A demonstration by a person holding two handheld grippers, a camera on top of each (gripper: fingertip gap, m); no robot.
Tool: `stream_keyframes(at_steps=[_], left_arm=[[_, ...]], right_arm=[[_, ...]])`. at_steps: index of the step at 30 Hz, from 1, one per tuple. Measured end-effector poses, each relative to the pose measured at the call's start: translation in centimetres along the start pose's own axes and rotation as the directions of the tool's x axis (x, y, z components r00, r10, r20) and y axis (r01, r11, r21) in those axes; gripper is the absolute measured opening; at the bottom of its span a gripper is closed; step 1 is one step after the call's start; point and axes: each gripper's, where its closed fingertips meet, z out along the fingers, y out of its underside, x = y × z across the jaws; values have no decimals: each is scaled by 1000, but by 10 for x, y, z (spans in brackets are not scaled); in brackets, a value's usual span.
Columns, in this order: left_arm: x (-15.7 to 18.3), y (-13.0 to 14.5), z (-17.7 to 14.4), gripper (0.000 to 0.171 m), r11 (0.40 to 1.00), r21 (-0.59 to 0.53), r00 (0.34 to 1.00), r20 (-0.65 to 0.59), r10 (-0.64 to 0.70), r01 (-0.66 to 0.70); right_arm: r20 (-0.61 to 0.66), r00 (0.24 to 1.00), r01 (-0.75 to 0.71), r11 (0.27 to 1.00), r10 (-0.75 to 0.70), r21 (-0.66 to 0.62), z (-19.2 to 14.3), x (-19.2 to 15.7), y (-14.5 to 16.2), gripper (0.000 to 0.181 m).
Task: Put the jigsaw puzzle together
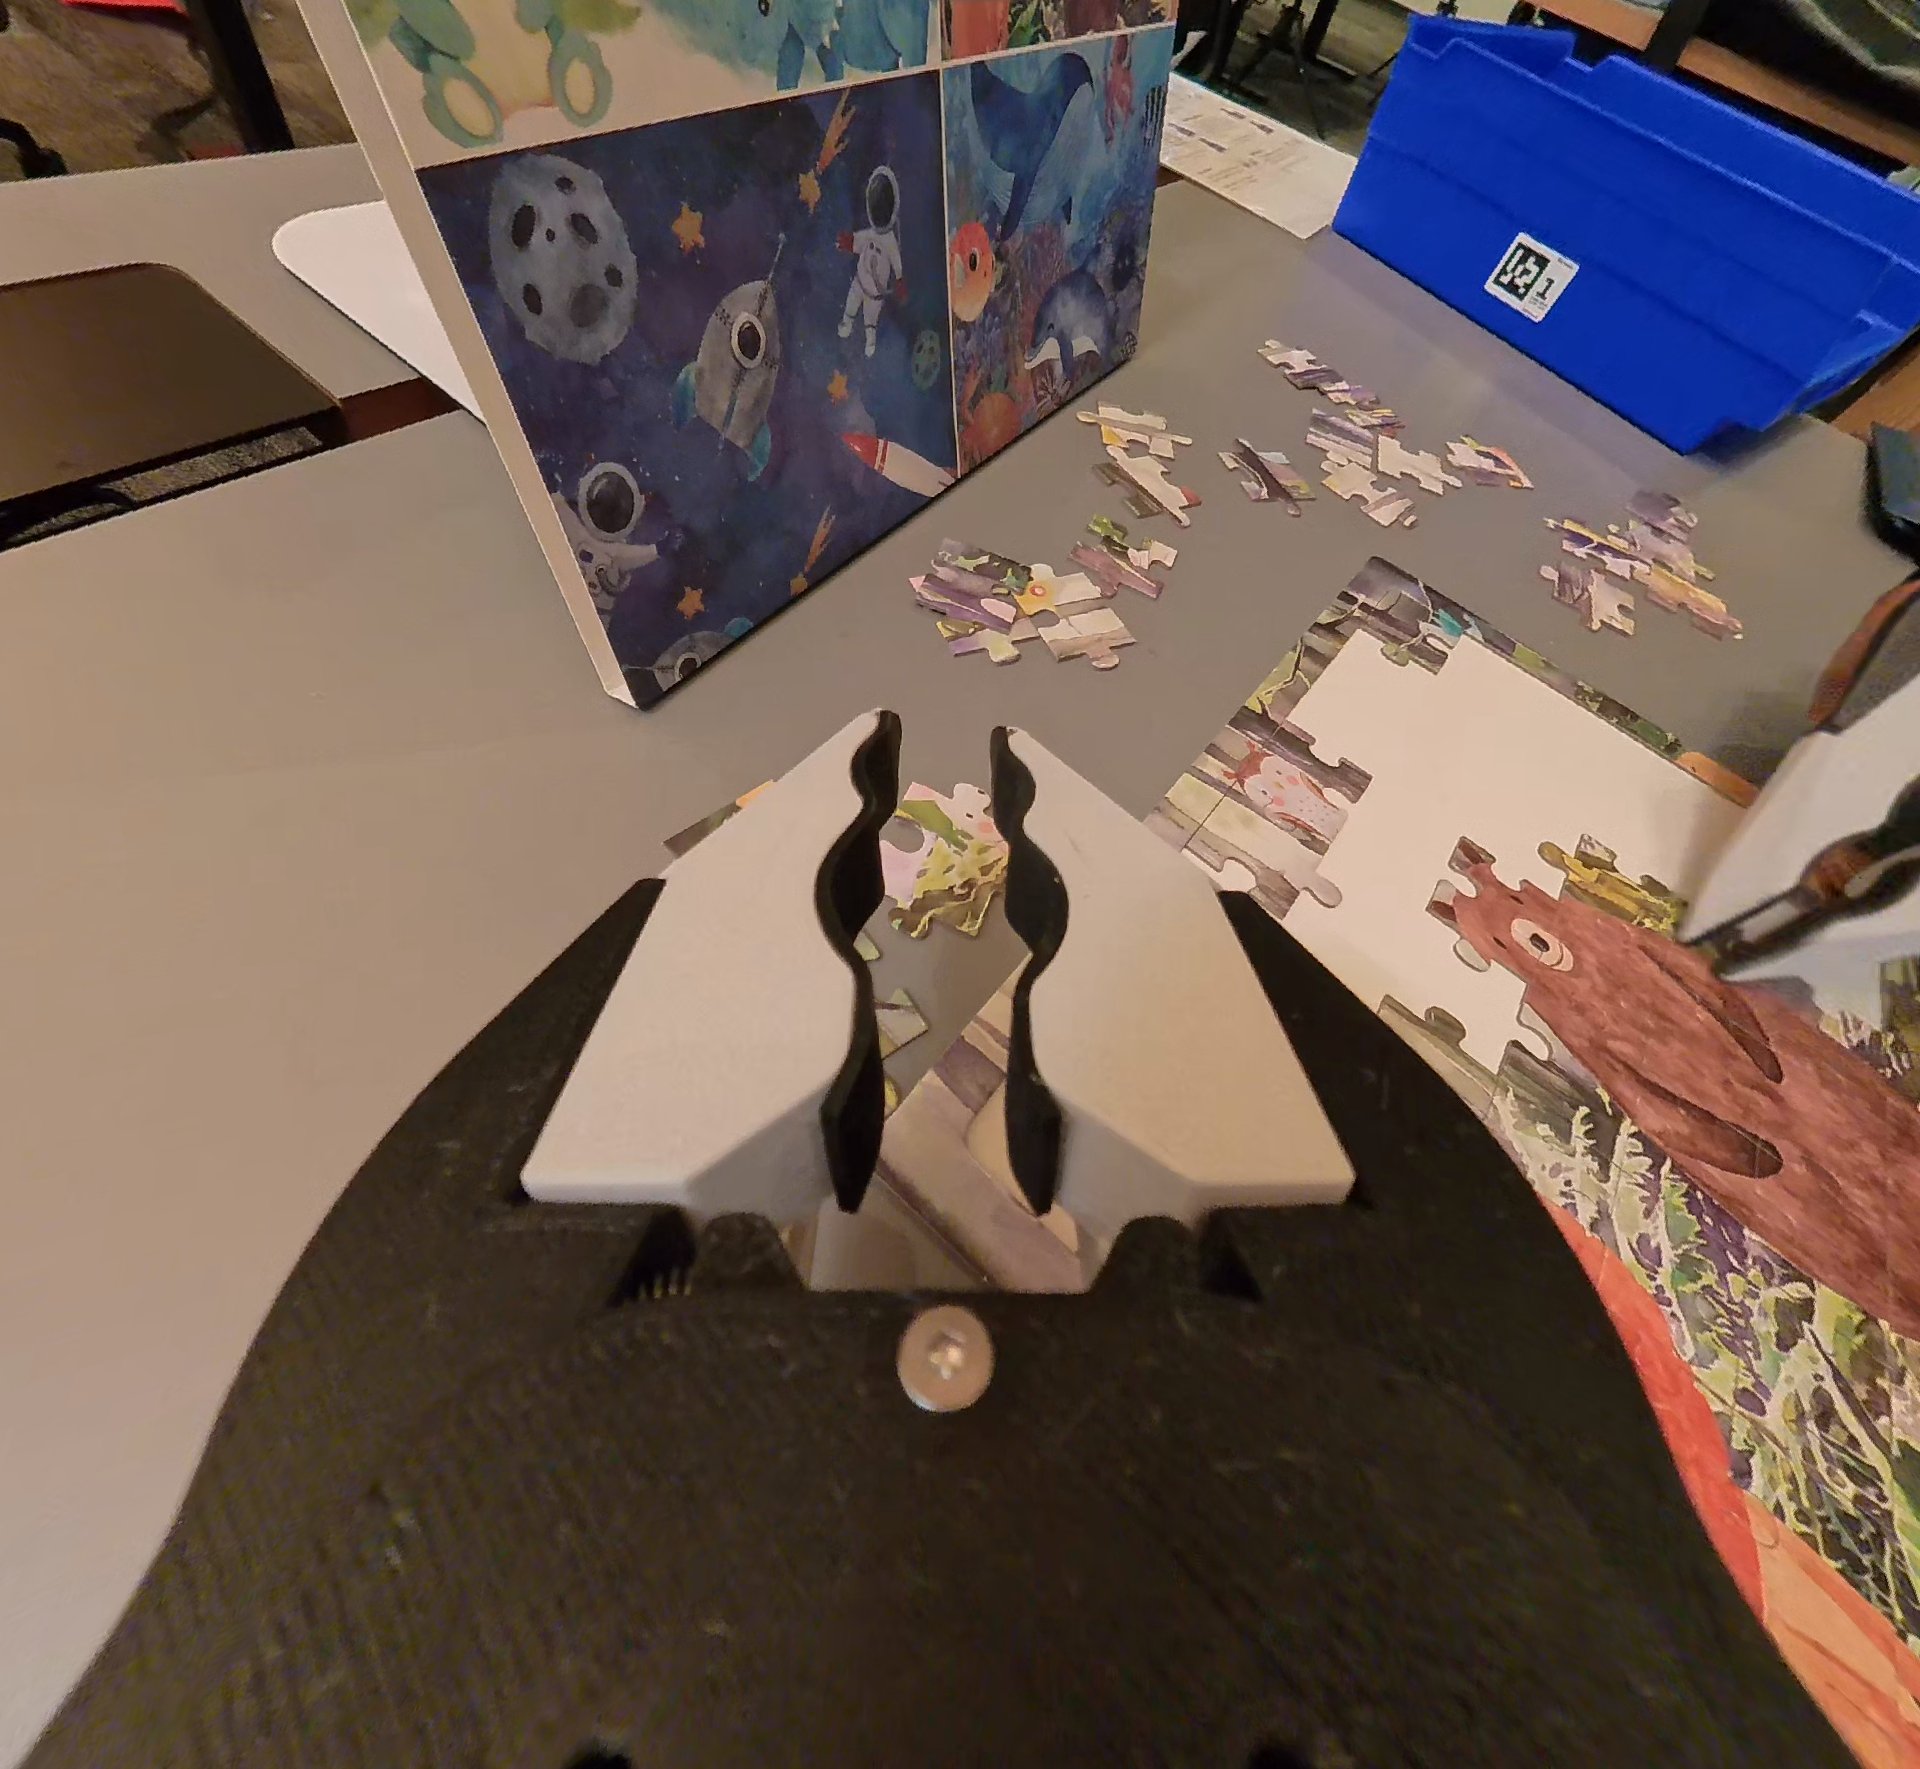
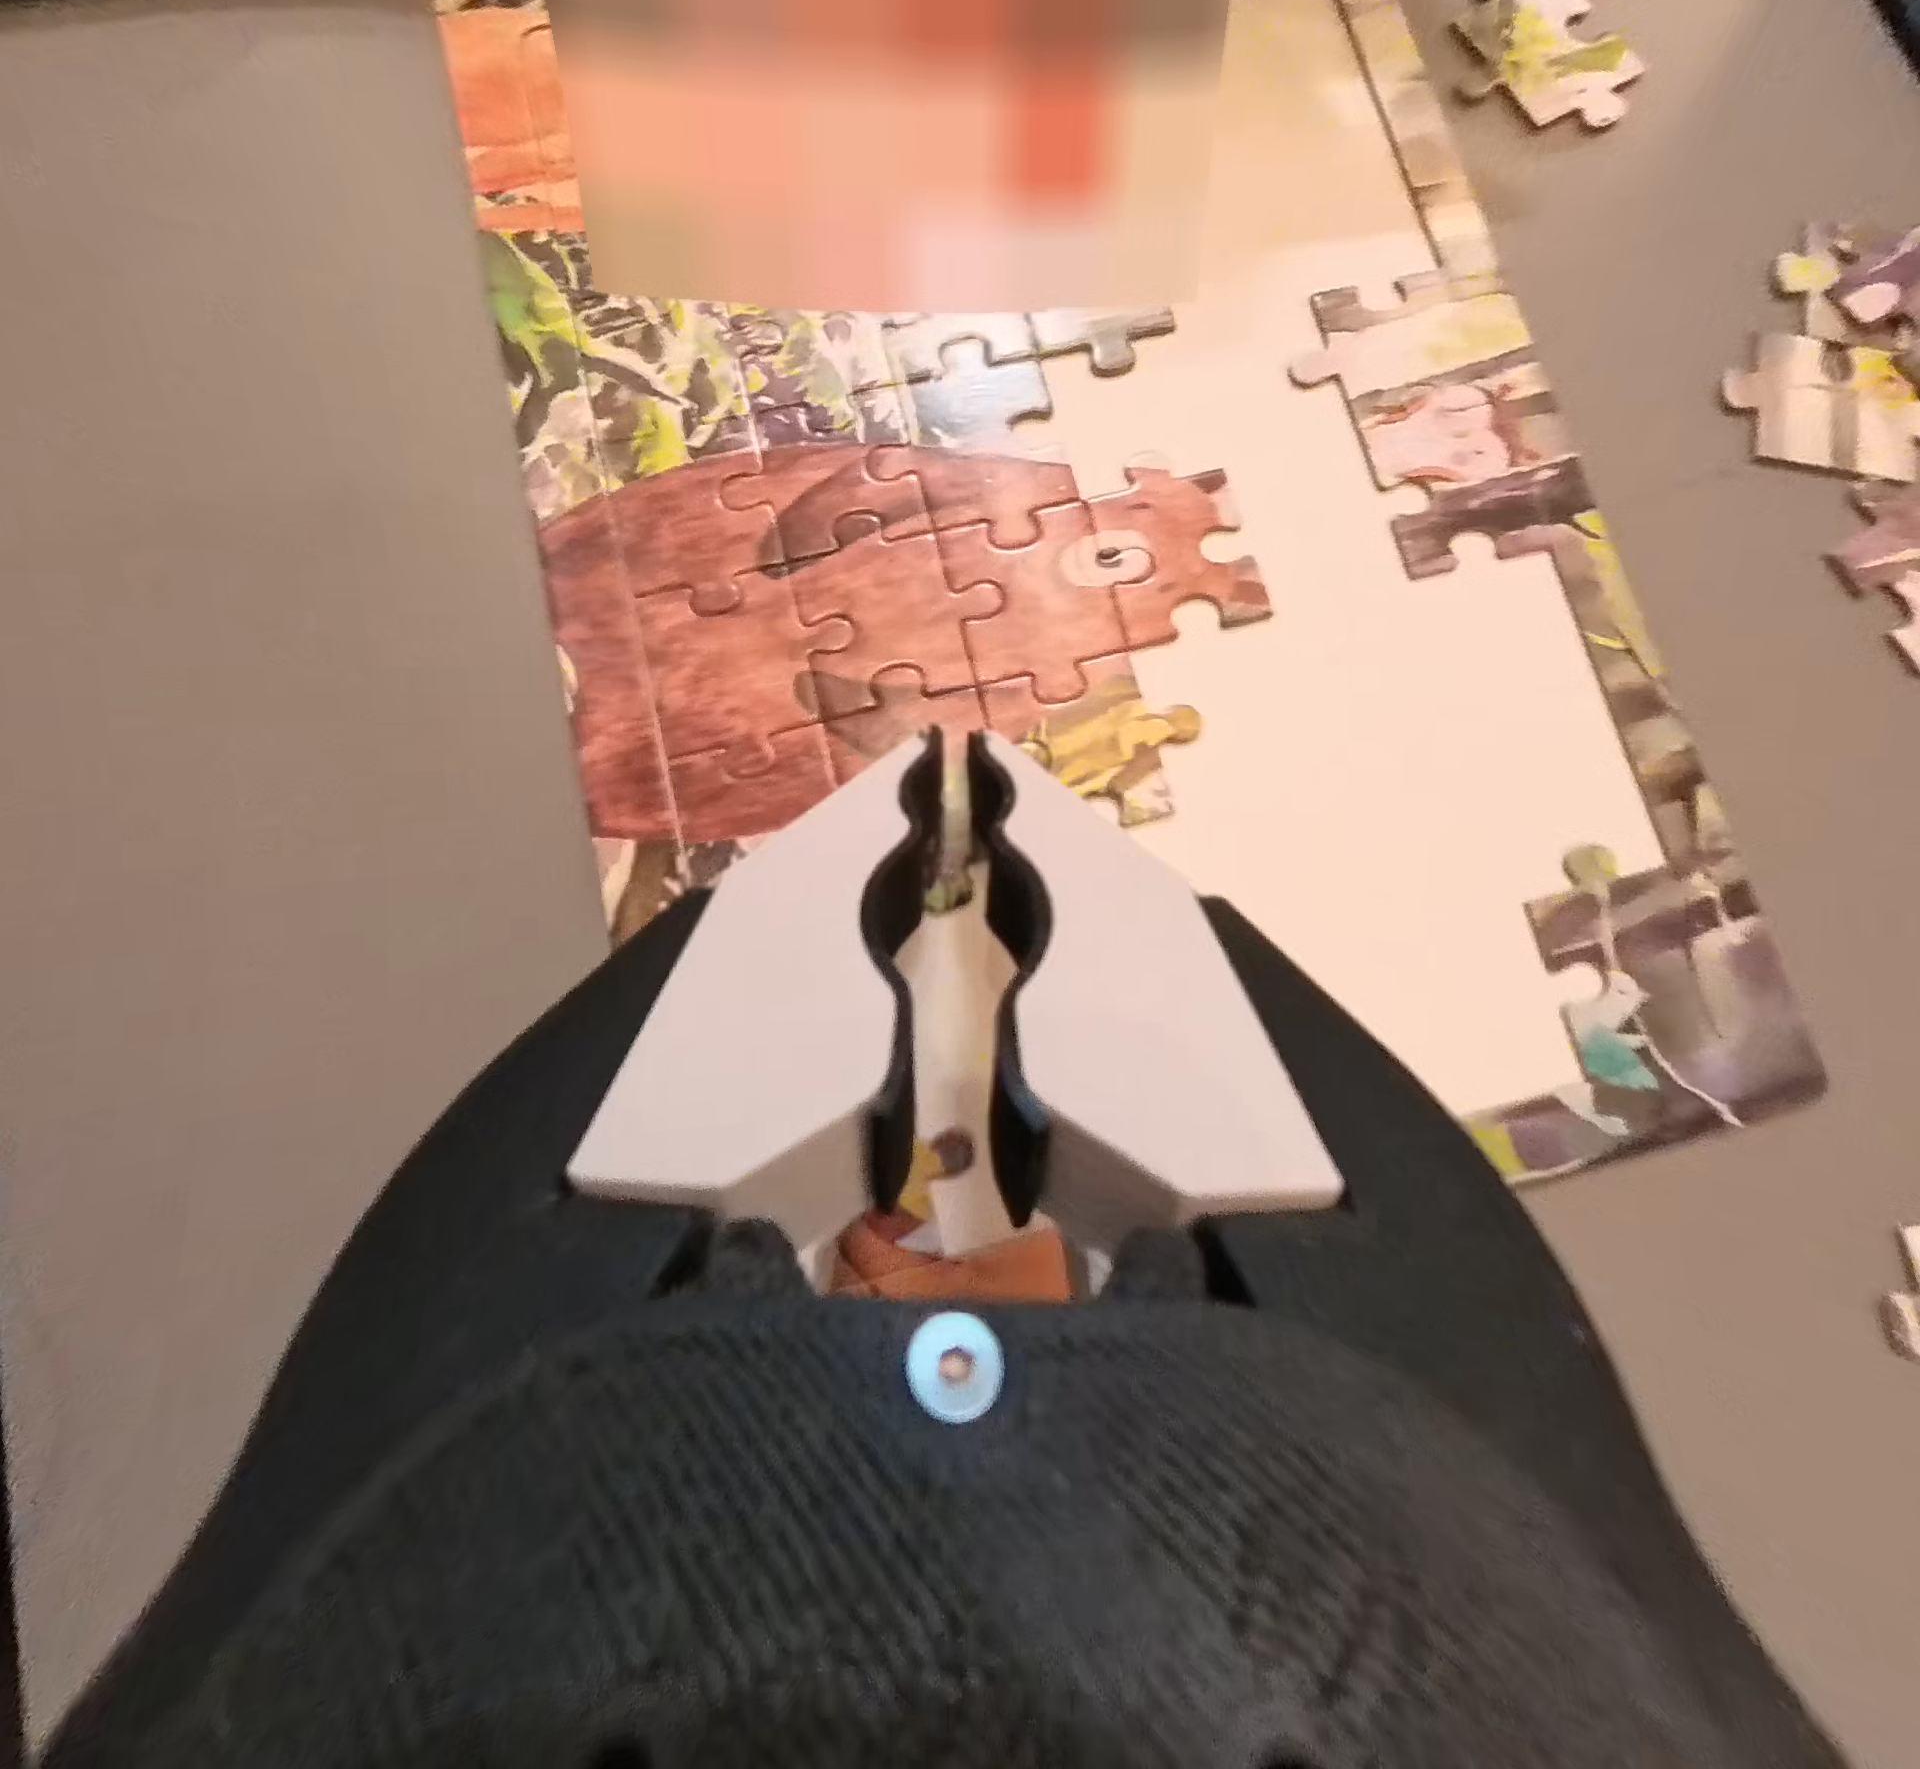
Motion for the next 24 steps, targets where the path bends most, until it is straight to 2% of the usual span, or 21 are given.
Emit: stream_keyframes(at_steps=[4,5,8,10,13,15,17,19,24], left_arm=[[0,0,0,15,1000,1,1000,-2,-4,4],[0,0,0,15,1000,1,1000,-2,-4,4],[0,0,0,15,1000,-1,1000,-2,-2,2],[0,0,0,15,1000,-1,1000,-1,-1,1],[0,0,0,15,1000,-1,1000,-2,-3,3],[0,0,0,15,1000,-2,1000,-3,-4,4],[0,0,0,15,1000,-4,1000,-2,-3,3],[0,0,0,15,1000,-4,1000,-2,-2,2],[0,1,1,15,1000,-8,1000,-2,-1,1]], right_arm=[[189,982,-23,1000,23,0,2,-31,-1,0],[177,984,-33,999,32,1,2,-28,-2,0],[15,998,-66,998,66,16,1,4,0,0],[14,996,-88,996,88,12,-2,8,3,0],[282,956,-77,997,81,-26,-7,-36,7,0],[335,941,-37,998,49,-41,-10,-48,10,0],[251,968,4,1000,1,-22,-13,-34,9,0],[127,992,9,999,-13,31,-20,-5,1,0],[-162,986,22,963,23,269,-66,80,-36,6]])
